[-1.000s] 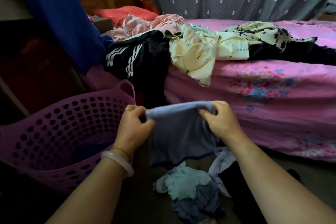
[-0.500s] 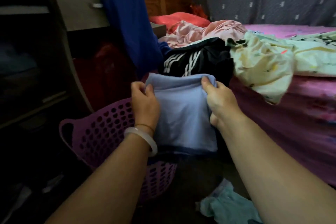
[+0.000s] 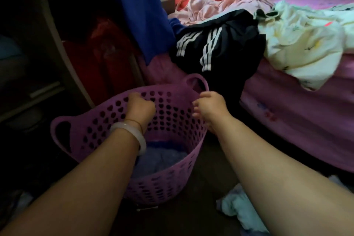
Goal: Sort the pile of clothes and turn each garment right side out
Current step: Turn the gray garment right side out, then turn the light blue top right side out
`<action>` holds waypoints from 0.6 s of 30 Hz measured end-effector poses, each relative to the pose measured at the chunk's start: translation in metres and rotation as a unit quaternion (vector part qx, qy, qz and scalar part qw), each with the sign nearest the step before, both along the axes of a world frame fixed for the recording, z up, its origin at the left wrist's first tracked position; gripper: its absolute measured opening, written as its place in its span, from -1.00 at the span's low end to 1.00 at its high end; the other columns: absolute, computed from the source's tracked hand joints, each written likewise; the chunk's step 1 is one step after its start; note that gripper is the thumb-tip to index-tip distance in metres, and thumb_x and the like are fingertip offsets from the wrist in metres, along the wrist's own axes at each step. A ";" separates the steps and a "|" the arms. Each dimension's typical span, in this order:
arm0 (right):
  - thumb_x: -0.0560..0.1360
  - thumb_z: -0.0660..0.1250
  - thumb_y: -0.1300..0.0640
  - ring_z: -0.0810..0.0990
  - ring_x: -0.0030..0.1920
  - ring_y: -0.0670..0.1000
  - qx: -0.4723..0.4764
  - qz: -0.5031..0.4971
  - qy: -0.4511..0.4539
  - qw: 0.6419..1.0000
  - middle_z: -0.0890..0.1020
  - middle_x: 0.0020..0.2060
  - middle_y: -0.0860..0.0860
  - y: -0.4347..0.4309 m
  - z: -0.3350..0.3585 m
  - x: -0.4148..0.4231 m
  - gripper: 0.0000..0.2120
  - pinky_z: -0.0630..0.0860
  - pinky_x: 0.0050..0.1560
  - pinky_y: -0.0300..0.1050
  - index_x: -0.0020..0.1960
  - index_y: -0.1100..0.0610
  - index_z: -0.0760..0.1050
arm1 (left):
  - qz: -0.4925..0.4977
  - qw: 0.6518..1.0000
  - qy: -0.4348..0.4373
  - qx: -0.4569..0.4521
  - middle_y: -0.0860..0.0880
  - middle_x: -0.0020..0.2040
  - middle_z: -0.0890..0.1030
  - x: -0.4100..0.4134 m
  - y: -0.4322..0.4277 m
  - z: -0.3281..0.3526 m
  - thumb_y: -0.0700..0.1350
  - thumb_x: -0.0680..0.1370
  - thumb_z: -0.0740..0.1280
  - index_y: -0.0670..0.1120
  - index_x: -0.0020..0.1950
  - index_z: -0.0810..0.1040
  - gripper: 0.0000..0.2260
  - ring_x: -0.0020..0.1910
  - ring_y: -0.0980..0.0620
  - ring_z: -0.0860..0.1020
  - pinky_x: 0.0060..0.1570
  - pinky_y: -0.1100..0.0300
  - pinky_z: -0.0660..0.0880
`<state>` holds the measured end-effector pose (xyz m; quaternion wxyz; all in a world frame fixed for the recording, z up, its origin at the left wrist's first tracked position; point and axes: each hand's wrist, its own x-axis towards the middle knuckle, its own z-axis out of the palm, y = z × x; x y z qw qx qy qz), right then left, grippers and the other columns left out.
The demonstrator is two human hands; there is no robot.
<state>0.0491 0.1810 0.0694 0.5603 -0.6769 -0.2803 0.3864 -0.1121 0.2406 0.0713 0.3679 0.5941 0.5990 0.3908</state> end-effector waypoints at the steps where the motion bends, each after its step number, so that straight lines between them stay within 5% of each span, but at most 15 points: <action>1: 0.48 0.24 0.33 0.61 -0.16 0.09 0.026 -0.016 0.021 0.999 0.59 -0.05 0.14 -0.008 0.002 0.011 -0.68 0.63 -0.10 0.04 0.20 0.11 0.43 | -0.019 0.999 -0.033 0.018 -0.08 -0.18 0.44 0.015 -0.008 0.002 -0.31 0.46 0.16 -0.13 -0.09 0.42 -0.88 -0.25 -0.02 0.42 -0.25 0.14 0.41; 6: 0.50 0.17 0.37 0.55 -0.38 0.00 0.028 -0.139 -0.033 0.989 0.60 -0.26 0.10 -0.071 -0.029 0.093 -0.78 0.49 -0.36 -0.15 -0.11 0.11 0.50 | -0.093 0.992 -0.052 0.071 -0.06 0.01 0.56 0.112 -0.061 0.015 -0.26 0.48 0.26 -0.06 0.22 0.41 -0.68 -0.07 -0.02 0.56 -0.02 0.07 0.53; 8: 0.46 0.19 0.34 0.61 -0.27 0.08 -0.063 -0.117 -0.126 0.983 0.68 -0.13 0.21 -0.106 -0.084 0.130 -0.74 0.56 -0.19 -0.05 -0.16 0.07 0.59 | -0.132 0.989 -0.052 0.031 -0.11 0.03 0.59 0.152 -0.090 0.002 -0.25 0.47 0.27 -0.02 0.17 0.41 -0.70 -0.07 -0.06 0.58 -0.01 0.05 0.57; 11: 0.56 0.20 0.21 0.55 0.23 0.14 -0.319 0.090 -0.279 0.901 0.58 0.25 0.16 -0.158 -0.155 0.148 -0.72 0.46 0.21 -0.10 0.20 0.16 0.58 | -0.142 0.988 -0.053 -0.038 -0.11 0.03 0.56 0.196 -0.135 -0.035 -0.27 0.45 0.27 -0.07 0.19 0.46 -0.68 -0.02 -0.11 0.57 0.01 0.11 0.54; 14: 0.56 0.25 0.11 0.47 0.33 0.12 -0.426 0.244 -0.272 0.827 0.51 0.32 0.13 -0.197 -0.209 0.132 -0.65 0.39 0.12 -0.22 0.31 0.17 0.50 | -0.133 0.980 -0.043 -0.144 -0.06 0.07 0.51 0.217 -0.174 -0.080 -0.29 0.49 0.25 -0.07 0.22 0.47 -0.68 -0.03 -0.02 0.50 -0.16 0.24 0.47; 18: 0.62 0.13 0.07 0.26 0.46 0.22 -0.407 0.214 -0.144 0.876 0.27 0.47 0.23 -0.210 -0.242 0.125 -0.51 0.21 0.42 0.05 0.49 0.25 0.22 | -0.108 0.965 -0.050 -0.232 -0.08 0.09 0.51 0.212 -0.197 -0.134 -0.31 0.50 0.23 -0.02 0.22 0.46 -0.67 -0.08 0.02 0.50 -0.26 0.26 0.40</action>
